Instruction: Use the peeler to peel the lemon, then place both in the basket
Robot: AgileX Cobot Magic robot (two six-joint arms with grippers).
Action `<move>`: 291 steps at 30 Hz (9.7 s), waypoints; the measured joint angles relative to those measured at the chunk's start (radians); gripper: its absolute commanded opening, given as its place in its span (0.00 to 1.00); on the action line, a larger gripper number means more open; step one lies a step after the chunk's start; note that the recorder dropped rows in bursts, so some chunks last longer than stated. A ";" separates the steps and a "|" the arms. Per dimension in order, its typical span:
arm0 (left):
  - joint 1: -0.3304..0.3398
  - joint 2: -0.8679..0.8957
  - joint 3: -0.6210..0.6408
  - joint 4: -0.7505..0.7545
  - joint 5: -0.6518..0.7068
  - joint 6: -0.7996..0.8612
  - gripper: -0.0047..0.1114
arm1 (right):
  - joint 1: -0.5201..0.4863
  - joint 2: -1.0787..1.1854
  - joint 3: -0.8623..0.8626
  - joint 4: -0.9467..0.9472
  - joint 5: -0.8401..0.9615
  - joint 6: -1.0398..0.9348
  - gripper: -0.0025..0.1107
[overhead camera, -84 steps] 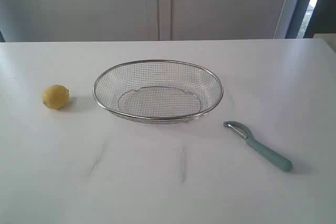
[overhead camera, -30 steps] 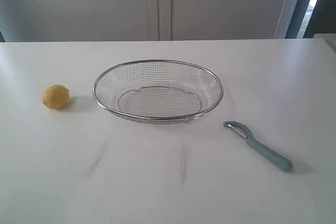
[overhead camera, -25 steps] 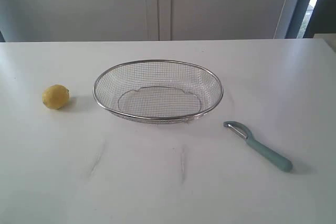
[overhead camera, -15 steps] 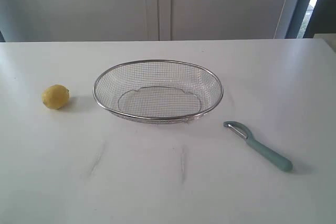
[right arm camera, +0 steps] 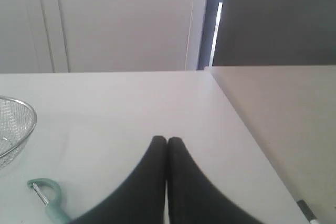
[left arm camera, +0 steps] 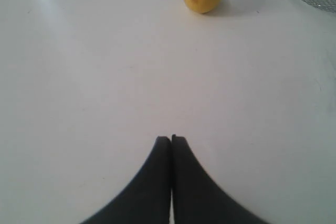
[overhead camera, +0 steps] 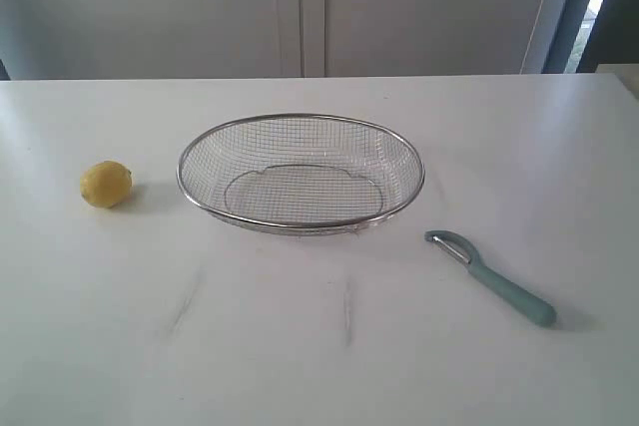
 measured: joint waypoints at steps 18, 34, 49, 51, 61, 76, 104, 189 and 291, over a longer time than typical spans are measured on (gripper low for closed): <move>0.000 0.000 0.000 0.000 0.000 0.000 0.04 | 0.000 0.146 -0.106 0.000 0.214 0.000 0.02; 0.000 0.000 0.000 0.000 0.000 0.000 0.04 | 0.000 0.167 -0.106 0.000 0.224 0.000 0.02; 0.000 0.000 0.000 0.000 0.000 0.000 0.04 | 0.000 0.642 -0.338 0.003 0.395 0.000 0.02; 0.000 0.000 0.000 0.000 0.000 0.000 0.04 | 0.000 0.702 -0.368 0.013 0.415 0.000 0.02; 0.000 0.000 0.000 0.000 0.000 0.000 0.04 | 0.000 1.024 -0.519 0.051 0.475 -0.040 0.02; 0.000 0.000 0.000 0.000 0.000 0.000 0.04 | 0.118 1.360 -0.667 0.127 0.469 -0.203 0.02; 0.000 0.000 0.000 0.000 0.000 0.000 0.04 | 0.343 1.570 -0.735 0.132 0.383 -0.470 0.16; 0.000 0.000 0.000 0.000 0.000 0.000 0.04 | 0.343 1.630 -0.736 0.057 0.491 -0.372 0.02; 0.000 0.000 0.000 0.000 0.000 0.000 0.04 | 0.343 1.456 -0.736 0.124 0.580 -0.142 0.02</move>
